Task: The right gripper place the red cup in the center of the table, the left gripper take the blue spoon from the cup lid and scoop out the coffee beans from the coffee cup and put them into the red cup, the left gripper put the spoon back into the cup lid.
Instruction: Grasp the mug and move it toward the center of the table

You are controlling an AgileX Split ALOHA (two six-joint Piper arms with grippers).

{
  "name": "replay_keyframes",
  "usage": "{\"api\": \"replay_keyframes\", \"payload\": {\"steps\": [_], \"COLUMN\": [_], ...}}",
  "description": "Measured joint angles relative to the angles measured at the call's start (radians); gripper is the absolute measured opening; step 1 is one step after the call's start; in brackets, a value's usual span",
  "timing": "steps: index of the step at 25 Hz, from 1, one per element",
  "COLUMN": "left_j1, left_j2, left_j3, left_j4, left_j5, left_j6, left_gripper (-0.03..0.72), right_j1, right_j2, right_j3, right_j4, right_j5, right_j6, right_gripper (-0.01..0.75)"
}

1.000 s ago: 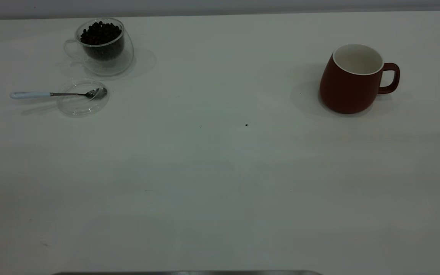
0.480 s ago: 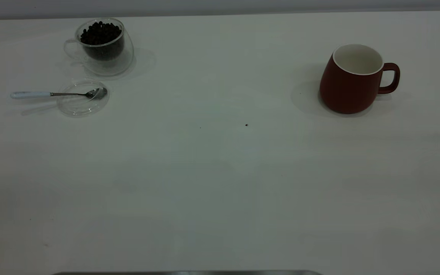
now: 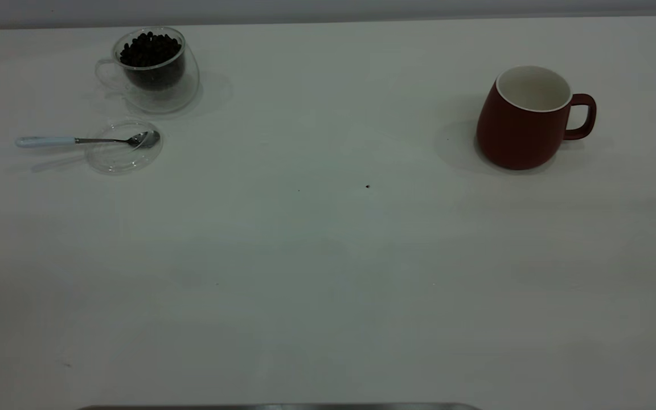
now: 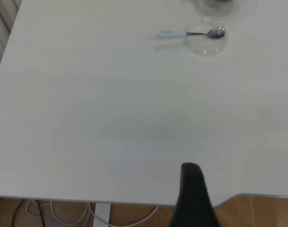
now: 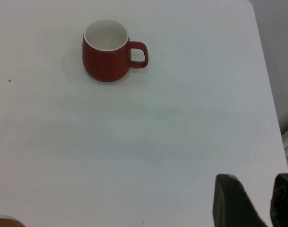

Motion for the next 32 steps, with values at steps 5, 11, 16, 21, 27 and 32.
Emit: {"api": "replay_keyframes", "payload": {"steps": [5,11,16,21,27,32], "left_j1": [0.000,0.000,0.000,0.000,0.000,0.000], "left_j2": [0.032,0.225,0.441,0.632,0.726,0.784], "left_j3": [-0.020,-0.173,-0.274,-0.314,-0.320,-0.320], "left_j4": [-0.001,-0.003,-0.003,-0.003,-0.003,-0.003], "left_j5": [0.001,-0.020,-0.039,-0.082,-0.192,-0.214], "left_j6": [-0.023,-0.027,-0.026,-0.026,-0.020,-0.006], "left_gripper": [0.595,0.595,0.595,0.595,0.595,0.595], "right_j1": [0.000,0.000,0.000,0.000,0.000,0.000], "right_j2": [0.000,0.000,0.000,0.000,0.000,0.000], "right_j3": [0.000,0.000,0.000,0.000,0.000,0.000], "right_j4": [0.000,0.000,0.000,0.000,0.000,0.000], "right_j5": [0.000,0.000,0.000,0.000,0.000,0.000], "right_j6": [0.000,0.000,0.000,0.000,0.000,0.000], "right_gripper": [0.239,0.239,0.239,0.239,0.239,0.239]}}
